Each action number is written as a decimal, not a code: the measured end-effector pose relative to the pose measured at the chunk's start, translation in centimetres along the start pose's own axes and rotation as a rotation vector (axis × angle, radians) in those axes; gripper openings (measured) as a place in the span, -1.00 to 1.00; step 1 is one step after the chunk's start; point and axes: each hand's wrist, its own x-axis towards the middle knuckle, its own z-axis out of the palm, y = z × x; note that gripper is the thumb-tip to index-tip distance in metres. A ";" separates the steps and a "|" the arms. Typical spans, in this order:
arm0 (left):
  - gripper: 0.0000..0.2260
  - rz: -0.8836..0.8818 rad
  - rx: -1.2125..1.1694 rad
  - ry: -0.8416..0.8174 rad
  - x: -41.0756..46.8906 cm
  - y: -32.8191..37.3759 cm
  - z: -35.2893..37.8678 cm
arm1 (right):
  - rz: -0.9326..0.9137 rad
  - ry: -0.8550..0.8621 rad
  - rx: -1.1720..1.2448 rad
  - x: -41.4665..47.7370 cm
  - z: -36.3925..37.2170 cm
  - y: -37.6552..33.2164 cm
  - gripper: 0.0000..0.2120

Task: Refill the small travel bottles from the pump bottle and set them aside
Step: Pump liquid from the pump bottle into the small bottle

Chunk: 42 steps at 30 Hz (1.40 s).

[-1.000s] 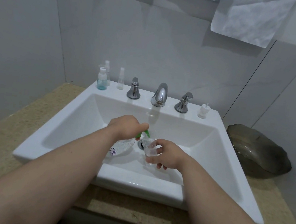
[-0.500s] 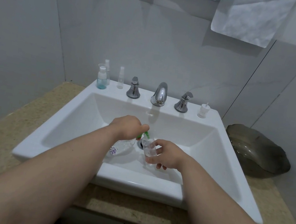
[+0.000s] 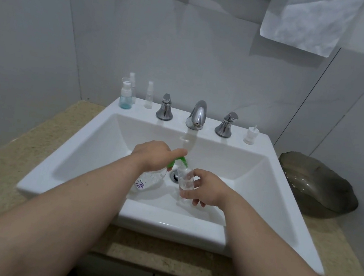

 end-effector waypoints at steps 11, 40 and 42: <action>-0.36 0.000 -0.014 0.004 0.4 -0.1 0.1 | -0.003 0.003 0.000 -0.2 0.0 -0.3 -0.51; -0.32 0.021 -0.044 0.033 0.3 -0.4 0.1 | -0.009 0.026 0.030 0.4 0.2 0.0 -0.57; -0.33 0.017 -0.046 0.034 0.2 -0.4 0.1 | -0.006 0.027 0.027 0.4 0.2 0.0 -0.57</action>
